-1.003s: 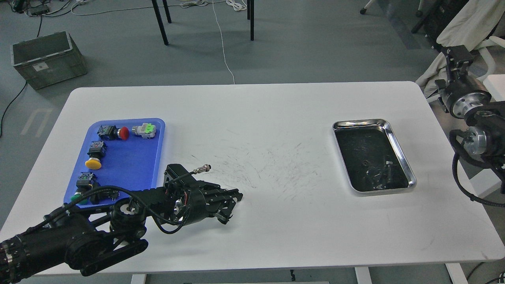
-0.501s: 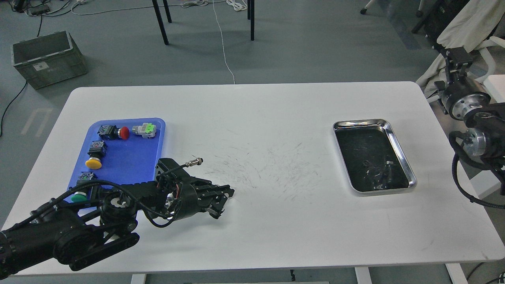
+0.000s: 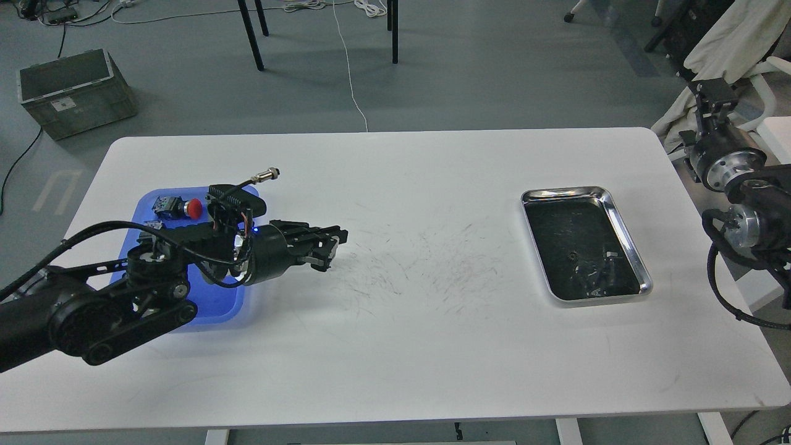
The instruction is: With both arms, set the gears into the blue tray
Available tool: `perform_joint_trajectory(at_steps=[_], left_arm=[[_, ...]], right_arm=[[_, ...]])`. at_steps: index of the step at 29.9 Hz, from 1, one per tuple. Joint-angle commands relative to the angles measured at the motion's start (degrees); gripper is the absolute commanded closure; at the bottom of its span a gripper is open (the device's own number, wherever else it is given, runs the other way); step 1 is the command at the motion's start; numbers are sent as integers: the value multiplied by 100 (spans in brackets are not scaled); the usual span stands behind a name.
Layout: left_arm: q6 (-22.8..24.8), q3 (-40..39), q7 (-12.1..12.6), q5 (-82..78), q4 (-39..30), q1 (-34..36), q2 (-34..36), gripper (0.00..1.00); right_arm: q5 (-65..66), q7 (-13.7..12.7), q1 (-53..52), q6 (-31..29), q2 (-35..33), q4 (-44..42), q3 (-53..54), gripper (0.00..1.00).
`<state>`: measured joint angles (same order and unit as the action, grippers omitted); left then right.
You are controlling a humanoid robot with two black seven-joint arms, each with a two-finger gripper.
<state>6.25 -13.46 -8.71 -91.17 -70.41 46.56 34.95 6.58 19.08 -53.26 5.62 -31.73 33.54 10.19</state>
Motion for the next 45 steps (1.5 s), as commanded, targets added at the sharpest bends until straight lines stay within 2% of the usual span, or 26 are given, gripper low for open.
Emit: perform_joint_trajectory(at_steps=[1,9,19,25,36,45], left_arm=[[43,-227,1,704,517,38,135,94],[122,-228,1,2138,1441,55,504,94],[386,-184,-78,2394,1363,-463,777,94],[913,-394,-78,2788,1214,-463,794,93],[878,-377,-69,2807,1389,-481,777,93],[860,-377,-43,2886,2154,-472,698,93]], right_arm=[[1,-1,0,0,-8,12,0,5],[27,-1,-9,0,-8,39,0,5],[98,-1,-9,0,-8,48,0,5],[98,-1,-9,-9,-17,57,0,5],[124,-1,79,-9,-17,48,0,5],[133,-1,88,-9,-8,48,0,5]])
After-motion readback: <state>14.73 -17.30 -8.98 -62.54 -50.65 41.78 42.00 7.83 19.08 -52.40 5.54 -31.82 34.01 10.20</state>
